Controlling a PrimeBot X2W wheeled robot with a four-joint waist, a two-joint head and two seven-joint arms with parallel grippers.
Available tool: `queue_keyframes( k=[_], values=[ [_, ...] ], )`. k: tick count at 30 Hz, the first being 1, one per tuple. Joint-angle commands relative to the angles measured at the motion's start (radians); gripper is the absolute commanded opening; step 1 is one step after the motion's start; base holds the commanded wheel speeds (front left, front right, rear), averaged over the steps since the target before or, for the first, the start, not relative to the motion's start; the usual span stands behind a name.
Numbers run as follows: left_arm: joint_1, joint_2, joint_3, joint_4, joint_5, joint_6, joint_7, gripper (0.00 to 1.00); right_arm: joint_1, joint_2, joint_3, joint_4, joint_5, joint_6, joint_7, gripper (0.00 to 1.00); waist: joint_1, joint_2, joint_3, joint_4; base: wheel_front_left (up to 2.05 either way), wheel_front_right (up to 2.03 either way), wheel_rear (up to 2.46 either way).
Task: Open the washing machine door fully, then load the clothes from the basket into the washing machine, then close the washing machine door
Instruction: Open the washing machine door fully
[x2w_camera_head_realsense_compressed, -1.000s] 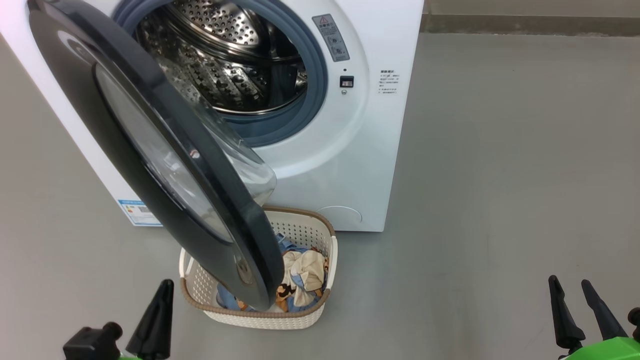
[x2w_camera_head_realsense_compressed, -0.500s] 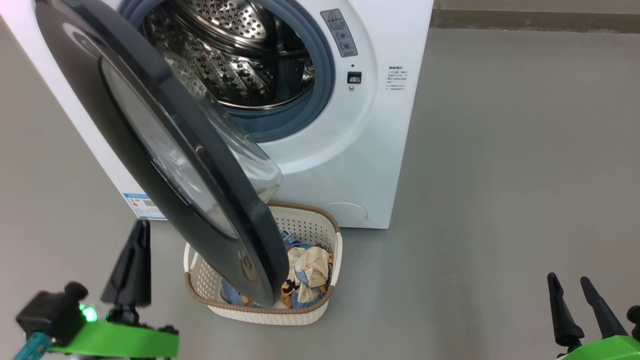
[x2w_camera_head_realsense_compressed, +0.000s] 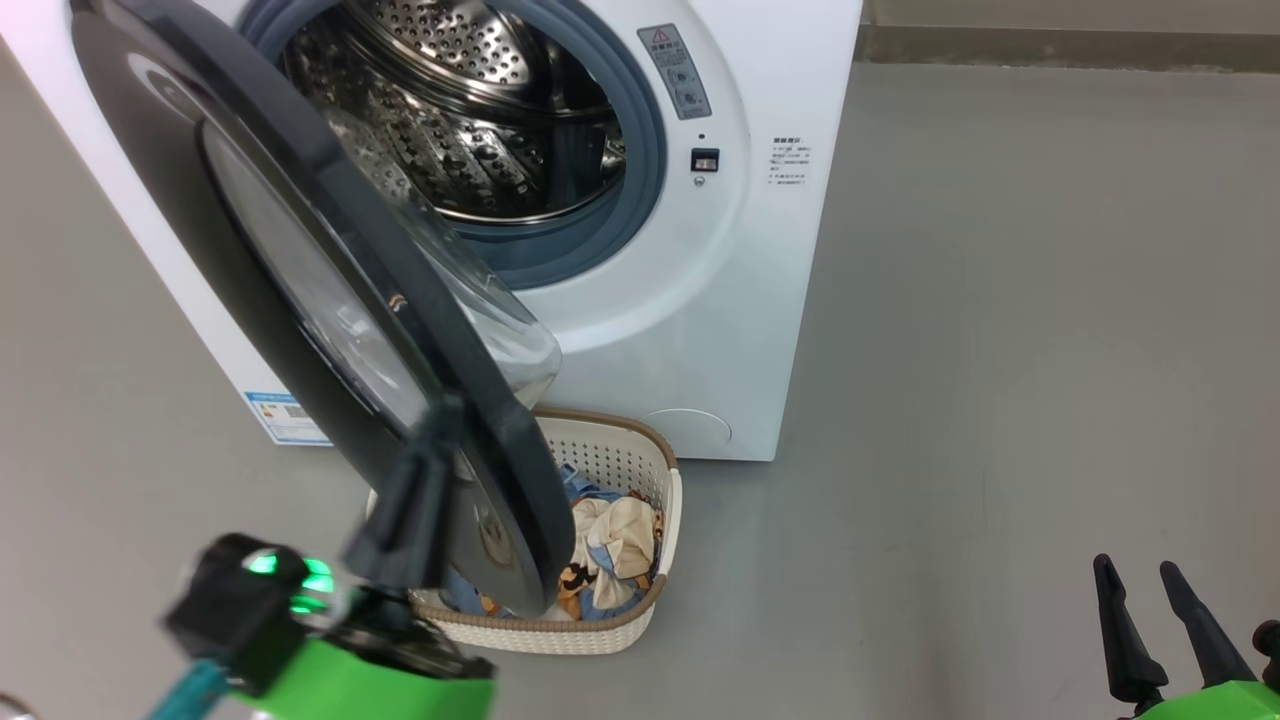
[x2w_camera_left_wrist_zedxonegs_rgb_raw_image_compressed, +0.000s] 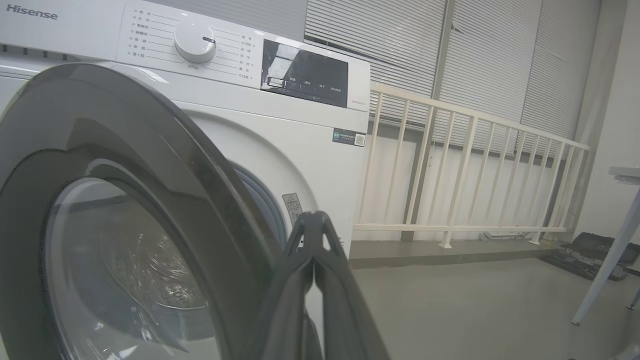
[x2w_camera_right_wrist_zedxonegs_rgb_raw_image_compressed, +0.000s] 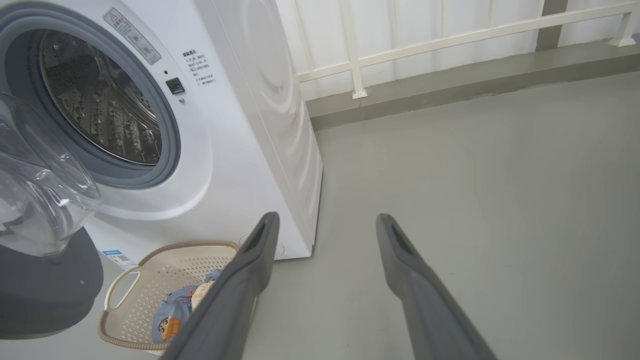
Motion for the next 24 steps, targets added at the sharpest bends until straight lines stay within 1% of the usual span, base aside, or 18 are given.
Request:
queue_keyframes(
  k=[1, 7, 12, 13, 18, 19, 20, 24],
  values=[
    [-0.049, 0.004, 0.009, -0.032, 0.012, -0.002, 0.007, 0.0, -0.003, -0.016, 0.024, -0.026, -0.005, 0.002, -0.012, 1.0, 0.0, -0.0001, 0.003, -0.003, 0.0, 0.0, 0.0],
    [-0.062, -0.02, -0.087, 0.01, 0.003, -0.002, 0.017, 0.0, -0.009, -0.014, 0.028, -0.027, -0.006, 0.002, -0.012, 1.0, 0.0, -0.0001, 0.006, -0.014, 0.0, 0.0, 0.0],
    [-0.078, -0.031, -0.146, 0.095, -0.022, -0.002, 0.008, 0.0, -0.01, -0.015, 0.033, -0.026, -0.005, 0.002, -0.012, 1.0, 0.0, -0.0001, 0.005, -0.021, 0.0, 0.0, 0.0],
    [-0.078, -0.031, -0.146, 0.095, -0.022, -0.002, 0.008, 0.0, -0.01, -0.015, 0.033, -0.026, -0.005, 0.002, -0.012, 1.0, 0.0, -0.0001, 0.005, -0.021, 0.0, 0.0, 0.0],
    [-0.113, -0.036, -0.179, 0.19, -0.048, -0.002, -0.007, 0.0, -0.014, -0.015, 0.039, -0.028, -0.003, 0.002, -0.012, 1.0, 0.0, -0.0001, 0.012, -0.025, 0.0, 0.0, 0.0],
    [-0.132, -0.039, -0.182, 0.228, -0.062, -0.002, -0.012, 0.0, -0.019, -0.016, 0.04, -0.028, -0.003, 0.002, -0.012, 1.0, 0.0, -0.0001, 0.017, -0.025, 0.0, 0.0, 0.0],
    [-0.132, -0.039, -0.182, 0.228, -0.062, -0.002, -0.012, 0.0, -0.019, -0.016, 0.04, -0.028, -0.003, 0.002, -0.012, 1.0, 0.0, -0.0001, 0.017, -0.025, 0.0, 0.0, 0.0],
    [-0.17, -0.043, -0.187, 0.303, -0.086, -0.002, -0.02, 0.0, -0.026, -0.016, 0.04, -0.029, -0.003, 0.002, -0.012, 1.0, 0.0, -0.0001, 0.024, -0.026, 0.0, 0.0, 0.0]
  ],
)
